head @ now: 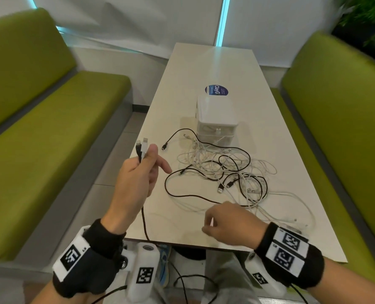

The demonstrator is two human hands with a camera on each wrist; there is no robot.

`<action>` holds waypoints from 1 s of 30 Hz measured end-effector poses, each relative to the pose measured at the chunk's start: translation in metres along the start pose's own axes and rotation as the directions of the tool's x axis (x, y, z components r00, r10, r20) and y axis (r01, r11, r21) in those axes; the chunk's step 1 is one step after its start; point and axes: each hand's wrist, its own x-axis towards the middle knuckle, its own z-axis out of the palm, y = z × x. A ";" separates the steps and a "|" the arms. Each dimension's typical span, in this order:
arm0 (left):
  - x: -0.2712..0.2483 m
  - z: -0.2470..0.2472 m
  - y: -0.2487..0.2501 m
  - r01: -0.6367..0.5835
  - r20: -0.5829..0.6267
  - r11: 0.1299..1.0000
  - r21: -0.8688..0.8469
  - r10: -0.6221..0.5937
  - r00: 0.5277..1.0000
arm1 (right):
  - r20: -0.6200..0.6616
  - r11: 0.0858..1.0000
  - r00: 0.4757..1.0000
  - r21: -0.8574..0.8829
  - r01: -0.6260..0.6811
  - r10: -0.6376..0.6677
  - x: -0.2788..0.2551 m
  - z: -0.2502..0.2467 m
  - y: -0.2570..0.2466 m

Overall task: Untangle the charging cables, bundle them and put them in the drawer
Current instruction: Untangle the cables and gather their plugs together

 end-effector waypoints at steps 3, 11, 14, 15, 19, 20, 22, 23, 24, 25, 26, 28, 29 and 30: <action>0.002 0.006 -0.003 0.029 0.047 1.000 -0.009 -0.029 0.998 | -0.201 0.987 0.970 -0.049 -0.152 0.139 0.021 0.001 0.015; 0.008 0.020 -0.009 0.060 0.120 0.998 -0.027 -0.056 0.991 | -0.053 0.996 0.995 0.016 -0.084 0.085 0.061 0.006 0.055; 0.013 0.017 -0.012 0.061 0.095 0.998 -0.009 -0.060 0.994 | 0.025 1.000 0.999 0.016 -0.021 0.021 0.055 0.001 0.051; 0.014 0.016 -0.013 0.064 0.085 0.998 -0.006 -0.063 0.994 | 0.063 0.997 0.998 0.075 -0.002 -0.003 0.052 0.000 0.049; 0.014 0.013 -0.018 0.062 0.088 0.997 0.050 -0.067 0.994 | 0.024 0.962 0.983 0.211 0.172 -0.181 0.035 -0.003 0.033; 0.013 0.013 -0.020 0.047 0.112 0.994 0.098 -0.058 0.992 | -0.047 0.946 0.975 0.235 0.224 -0.219 0.031 -0.004 0.028; 0.008 0.018 -0.021 0.012 0.198 0.979 0.205 -0.054 0.979 | -0.242 0.900 0.940 0.306 0.310 -0.241 0.024 -0.007 0.015; 0.004 0.022 -0.020 0.007 0.250 0.967 0.255 -0.073 0.965 | -0.353 0.874 0.909 0.342 0.344 -0.220 0.021 -0.009 0.011; 0.001 0.027 -0.020 0.006 0.305 0.949 0.314 -0.106 0.946 | -0.456 0.853 0.871 0.367 0.371 -0.183 0.020 -0.013 0.008; -0.002 0.031 -0.020 -0.006 0.350 0.925 0.380 -0.138 0.926 | -0.535 0.836 0.833 0.384 0.391 -0.144 0.019 -0.018 0.008; -0.004 0.033 -0.020 -0.029 0.379 0.900 0.434 -0.153 0.913 | -0.584 0.821 0.804 0.401 0.406 -0.112 0.019 -0.024 0.010; -0.001 0.032 -0.023 -0.093 0.348 0.873 0.480 -0.092 0.933 | -0.603 0.802 0.792 0.428 0.417 -0.090 0.017 -0.035 0.022; 0.002 0.028 -0.022 -0.111 0.287 0.878 0.466 -0.031 0.957 | -0.584 0.804 0.806 0.429 0.412 -0.101 0.017 -0.038 0.031; 0.006 0.024 -0.020 -0.120 0.209 0.897 0.425 0.032 0.977 | -0.556 0.818 0.823 0.417 0.397 -0.115 0.017 -0.040 0.043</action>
